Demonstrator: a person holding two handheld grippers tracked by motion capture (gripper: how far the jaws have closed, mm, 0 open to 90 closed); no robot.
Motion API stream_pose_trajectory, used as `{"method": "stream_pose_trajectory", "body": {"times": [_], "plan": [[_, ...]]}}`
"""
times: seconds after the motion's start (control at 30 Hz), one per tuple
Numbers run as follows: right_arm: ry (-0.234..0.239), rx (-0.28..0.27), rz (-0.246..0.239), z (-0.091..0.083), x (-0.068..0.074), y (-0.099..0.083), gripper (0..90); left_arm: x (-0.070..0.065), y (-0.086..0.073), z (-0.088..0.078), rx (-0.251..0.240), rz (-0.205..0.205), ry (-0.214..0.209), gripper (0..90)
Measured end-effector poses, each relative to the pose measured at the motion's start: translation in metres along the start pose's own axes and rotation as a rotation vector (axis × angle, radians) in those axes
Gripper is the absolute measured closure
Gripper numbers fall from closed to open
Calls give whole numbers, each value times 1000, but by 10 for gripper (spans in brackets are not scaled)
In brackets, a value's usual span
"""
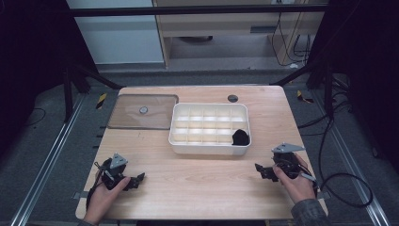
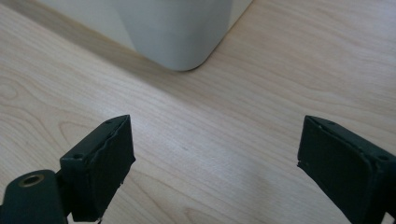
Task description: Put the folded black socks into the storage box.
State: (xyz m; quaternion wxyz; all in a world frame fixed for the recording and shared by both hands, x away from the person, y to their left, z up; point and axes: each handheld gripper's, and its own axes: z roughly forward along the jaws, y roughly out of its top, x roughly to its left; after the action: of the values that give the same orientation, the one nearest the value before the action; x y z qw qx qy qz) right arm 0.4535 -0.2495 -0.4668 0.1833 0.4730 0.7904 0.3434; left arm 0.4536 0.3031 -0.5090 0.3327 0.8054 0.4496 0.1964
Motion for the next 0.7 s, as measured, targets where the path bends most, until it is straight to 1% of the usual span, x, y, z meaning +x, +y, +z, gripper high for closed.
{"method": "stream_pose_trajectory", "body": {"times": [0.07,0.27,0.33,0.37,0.4,0.47,0.5,0.7], "plan": [[5,10,-16,5,2,-4,105,0,0,0,0,0,0,0],[16,12,-13,13,8,-11,100,0,0,0,0,0,0,0],[13,15,-8,16,10,-13,100,0,0,0,0,0,0,0],[15,11,-13,18,11,-14,100,0,0,0,0,0,0,0],[9,12,-13,19,12,-15,100,0,0,0,0,0,0,0],[12,7,-17,22,13,-15,99,0,0,0,0,0,0,0],[14,11,-9,23,14,-16,98,0,0,0,0,0,0,0],[6,3,-11,28,16,-16,98,0,0,0,0,0,0,0]]}}
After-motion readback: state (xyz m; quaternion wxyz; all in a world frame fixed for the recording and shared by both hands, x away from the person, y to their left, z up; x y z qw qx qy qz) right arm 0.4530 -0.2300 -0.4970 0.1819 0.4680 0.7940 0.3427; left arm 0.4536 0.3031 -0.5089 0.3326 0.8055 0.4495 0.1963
